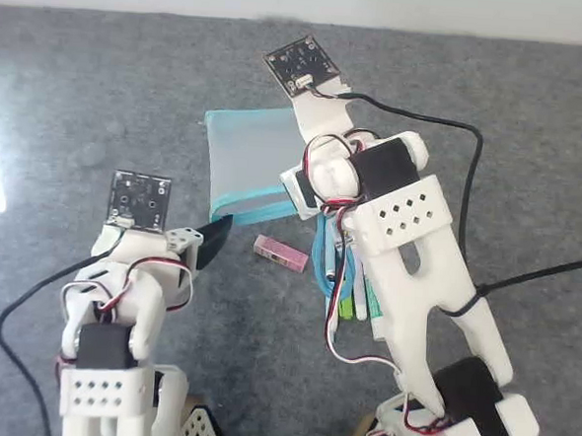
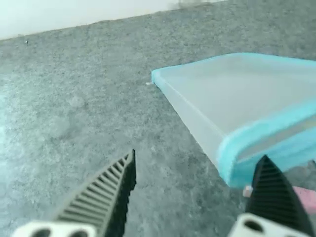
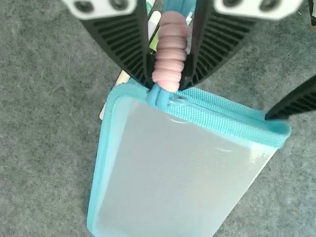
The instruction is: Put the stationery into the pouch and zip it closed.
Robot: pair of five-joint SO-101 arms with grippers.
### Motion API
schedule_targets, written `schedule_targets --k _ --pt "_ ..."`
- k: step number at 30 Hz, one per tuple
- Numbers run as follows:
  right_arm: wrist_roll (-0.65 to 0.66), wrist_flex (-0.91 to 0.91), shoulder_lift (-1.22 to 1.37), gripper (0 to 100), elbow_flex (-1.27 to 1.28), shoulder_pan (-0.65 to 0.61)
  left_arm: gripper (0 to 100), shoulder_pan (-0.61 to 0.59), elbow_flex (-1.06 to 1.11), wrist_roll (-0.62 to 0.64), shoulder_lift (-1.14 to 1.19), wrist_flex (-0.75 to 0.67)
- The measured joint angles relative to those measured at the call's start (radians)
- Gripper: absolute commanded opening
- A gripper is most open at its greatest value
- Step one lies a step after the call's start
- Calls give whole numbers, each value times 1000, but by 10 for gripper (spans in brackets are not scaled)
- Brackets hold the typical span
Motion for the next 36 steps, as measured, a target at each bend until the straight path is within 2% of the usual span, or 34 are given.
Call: schedule_targets --k 4,9,14,19,29,31,36 --pt "0 31 0 8 -5 0 355 -20 29 0 0 -68" --pt "0 106 0 8 -89 0 334 -28 29 0 0 -80" --pt "0 189 0 8 -161 -49 332 -25 87 0 0 -161" --pt "11 210 0 8 -172 -72 322 -28 92 0 0 -180" --pt "83 218 -80 10 -98 -77 24 -21 127 -32 0 -245" --pt "103 213 -87 18 -43 -77 10 -21 129 -32 0 -245" --pt "141 163 -89 132 147 -77 10 -20 129 -2 0 -245"
